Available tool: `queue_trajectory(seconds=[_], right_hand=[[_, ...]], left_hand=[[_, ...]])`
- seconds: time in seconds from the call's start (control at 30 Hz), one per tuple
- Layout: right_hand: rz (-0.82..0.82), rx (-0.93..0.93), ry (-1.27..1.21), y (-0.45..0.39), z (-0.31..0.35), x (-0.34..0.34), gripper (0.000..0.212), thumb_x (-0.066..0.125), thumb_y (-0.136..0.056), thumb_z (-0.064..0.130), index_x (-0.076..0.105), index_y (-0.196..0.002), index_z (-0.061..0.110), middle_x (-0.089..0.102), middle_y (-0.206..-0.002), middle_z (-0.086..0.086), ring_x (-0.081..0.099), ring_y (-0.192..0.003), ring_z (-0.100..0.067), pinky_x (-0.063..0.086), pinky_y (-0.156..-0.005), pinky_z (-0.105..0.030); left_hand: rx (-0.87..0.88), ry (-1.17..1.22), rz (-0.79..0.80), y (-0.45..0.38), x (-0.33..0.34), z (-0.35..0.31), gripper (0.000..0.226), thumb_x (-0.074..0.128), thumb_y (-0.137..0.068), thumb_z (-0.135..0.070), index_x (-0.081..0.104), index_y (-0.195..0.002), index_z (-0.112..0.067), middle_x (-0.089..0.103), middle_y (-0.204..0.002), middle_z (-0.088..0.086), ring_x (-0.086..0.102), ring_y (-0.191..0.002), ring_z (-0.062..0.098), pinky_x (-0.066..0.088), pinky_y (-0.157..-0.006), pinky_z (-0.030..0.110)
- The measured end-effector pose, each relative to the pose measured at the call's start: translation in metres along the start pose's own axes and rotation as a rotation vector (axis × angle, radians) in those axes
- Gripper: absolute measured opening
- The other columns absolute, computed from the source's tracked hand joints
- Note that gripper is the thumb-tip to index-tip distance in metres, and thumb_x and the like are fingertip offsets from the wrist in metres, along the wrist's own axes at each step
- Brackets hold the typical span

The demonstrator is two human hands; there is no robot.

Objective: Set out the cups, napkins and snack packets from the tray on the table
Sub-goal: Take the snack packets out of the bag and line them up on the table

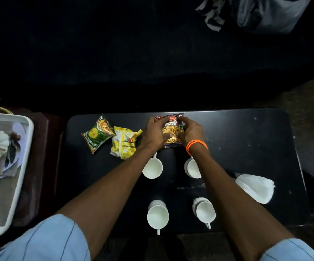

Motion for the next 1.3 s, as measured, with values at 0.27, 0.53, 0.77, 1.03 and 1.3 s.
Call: queue_trajectory(seconds=[0.27, 0.53, 0.77, 1.03, 1.3], right_hand=[[0.105, -0.083, -0.089, 0.017, 0.075, 0.042, 0.058, 0.081, -0.077, 0.028, 0.063, -0.13, 0.011, 0.071, -0.12, -0.017, 0.067, -0.11, -0.035, 0.054, -0.093, -0.034], [0.39, 0.19, -0.213, 0.029, 0.086, 0.142, 0.091, 0.096, -0.062, 0.031, 0.054, -0.138, 0.004, 0.063, -0.135, -0.018, 0.061, -0.123, -0.035, 0.054, -0.101, -0.046], [0.326, 0.276, -0.496, 0.03, 0.076, 0.082, 0.042, 0.095, -0.059, 0.011, 0.075, -0.095, 0.002, 0.079, -0.095, -0.015, 0.077, -0.084, -0.034, 0.063, -0.08, -0.053], [0.178, -0.172, -0.425, 0.026, 0.084, -0.081, 0.044, 0.087, -0.066, -0.005, 0.072, -0.106, 0.004, 0.076, -0.102, -0.015, 0.073, -0.088, -0.018, 0.06, -0.078, -0.032], [0.163, -0.371, 0.477, 0.027, -0.012, -0.122, 0.072, 0.062, -0.073, -0.012, 0.06, -0.136, 0.024, 0.043, -0.156, -0.004, 0.041, -0.141, -0.031, 0.041, -0.106, -0.054]], left_hand=[[-0.172, 0.304, -0.598, 0.079, -0.085, 0.055, 0.03, 0.07, -0.094, -0.02, 0.071, -0.123, -0.016, 0.055, -0.119, 0.007, 0.062, -0.102, 0.025, 0.048, -0.087, 0.029], [-0.598, 0.461, -0.316, 0.108, -0.062, 0.156, 0.04, 0.057, -0.103, -0.032, 0.066, -0.132, -0.007, 0.065, -0.136, 0.017, 0.059, -0.126, 0.034, 0.048, -0.107, 0.047], [-0.524, 0.681, -0.323, 0.103, -0.074, 0.126, 0.034, 0.052, -0.104, -0.041, 0.071, -0.108, -0.012, 0.071, -0.092, 0.001, 0.065, -0.086, 0.018, 0.05, -0.072, 0.034], [-0.537, 1.169, 0.3, 0.049, -0.02, -0.016, 0.073, 0.051, -0.086, -0.082, 0.072, -0.115, -0.019, 0.074, -0.113, 0.011, 0.073, -0.1, 0.036, 0.063, -0.085, 0.053], [0.045, 0.524, 0.153, 0.003, 0.009, -0.081, 0.022, 0.073, -0.082, -0.007, 0.077, -0.095, -0.024, 0.075, -0.104, -0.002, 0.064, -0.098, 0.014, 0.052, -0.088, 0.033]])
Point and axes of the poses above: each hand's wrist, its own y-axis away from the middle knuckle, its own x-axis out of the palm, z = x × y, the point moved 10 cm from there along -y, towards the middle knuckle
